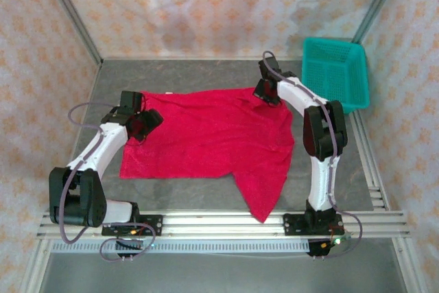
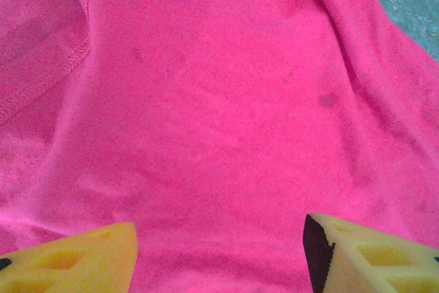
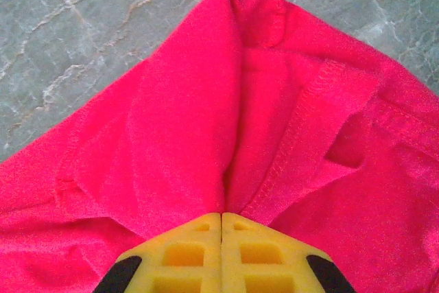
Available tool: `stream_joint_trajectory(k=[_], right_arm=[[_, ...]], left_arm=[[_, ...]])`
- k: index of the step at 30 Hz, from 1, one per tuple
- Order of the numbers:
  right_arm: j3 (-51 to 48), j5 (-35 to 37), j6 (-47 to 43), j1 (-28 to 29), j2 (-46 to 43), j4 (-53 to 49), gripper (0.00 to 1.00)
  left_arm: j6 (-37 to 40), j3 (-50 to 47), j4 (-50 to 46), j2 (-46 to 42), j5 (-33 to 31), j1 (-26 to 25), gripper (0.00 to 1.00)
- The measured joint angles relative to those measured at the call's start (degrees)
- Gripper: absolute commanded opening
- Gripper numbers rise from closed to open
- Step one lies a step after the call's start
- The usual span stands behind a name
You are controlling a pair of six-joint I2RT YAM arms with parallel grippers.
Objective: Fold the inside-out t-shirt
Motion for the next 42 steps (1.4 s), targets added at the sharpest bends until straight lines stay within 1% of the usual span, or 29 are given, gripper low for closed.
stream_joint_trajectory(k=[4, 11, 14, 17, 18, 20, 21, 22, 23, 24, 26, 28, 31, 33, 36, 38, 42], right_arm=[[3.6, -0.7, 0.0, -0.5, 0.0, -1.4, 0.00], [17.6, -0.7, 0.3, -3.0, 0.9, -1.2, 0.00], [24.9, -1.8, 1.6, -4.9, 4.7, 2.0, 0.00], [32.0, -5.7, 4.9, -7.1, 11.4, 6.5, 0.00], [34.5, -7.5, 6.6, -7.8, 14.5, 8.3, 0.06], [39.4, -10.7, 10.3, -8.9, 20.2, 10.5, 0.38], [42.4, -12.4, 11.8, -9.3, 23.3, 10.8, 0.47], [45.2, -13.6, 12.9, -9.6, 25.9, 10.6, 0.50], [48.8, -15.1, 14.0, -9.8, 29.0, 10.2, 0.51], [51.6, -16.3, 14.9, -9.9, 31.3, 9.4, 0.51], [53.5, -18.0, 15.8, -9.8, 32.8, 7.2, 0.51], [53.1, -18.6, 16.0, -9.5, 32.3, 5.0, 0.51], [47.4, -18.3, 14.6, -8.8, 27.3, 2.6, 0.51], [41.4, -17.1, 12.8, -8.2, 22.3, 0.7, 0.51], [30.8, -15.1, 9.8, -7.0, 13.7, -0.6, 0.51], [22.8, -14.0, 7.8, -5.9, 8.1, -0.6, 0.51], [6.9, -12.7, 4.8, -3.0, -0.5, 0.7, 0.51]], left_arm=[[0.0, 0.0, 0.0, 0.0, 0.0, 0.0, 0.66], [0.0, -0.2, 0.7, 1.4, 0.0, 0.0, 0.66], [-0.1, -1.1, 1.4, 2.0, 0.0, -0.2, 0.66], [-0.4, -2.5, 2.1, 2.1, 0.0, -0.9, 0.65], [-0.5, -2.9, 2.4, 2.1, 0.0, -1.2, 0.65], [-0.5, -3.3, 2.8, 2.1, 0.0, -1.9, 0.65], [-0.5, -3.4, 2.8, 2.1, 0.0, -2.2, 0.65], [-0.5, -3.4, 2.8, 2.1, 0.0, -2.3, 0.65], [-0.5, -3.4, 2.8, 2.1, 0.0, -2.6, 0.65], [-0.5, -3.4, 2.9, 2.1, 0.0, -2.6, 0.65], [-0.5, -3.4, 3.0, 2.1, 0.0, -2.8, 0.65], [-0.5, -3.4, 3.0, 2.1, 0.0, -2.9, 0.65], [-0.5, -3.2, 2.9, 2.1, 0.0, -3.0, 0.65], [-0.5, -2.2, 2.6, 2.6, 0.0, -3.0, 0.65], [-0.3, 2.1, 2.1, 5.0, 0.1, -3.1, 0.65], [-0.1, 5.7, 2.1, 7.1, 0.2, -3.3, 0.66], [1.1, 12.5, 1.3, 12.4, 1.4, -3.8, 0.66]])
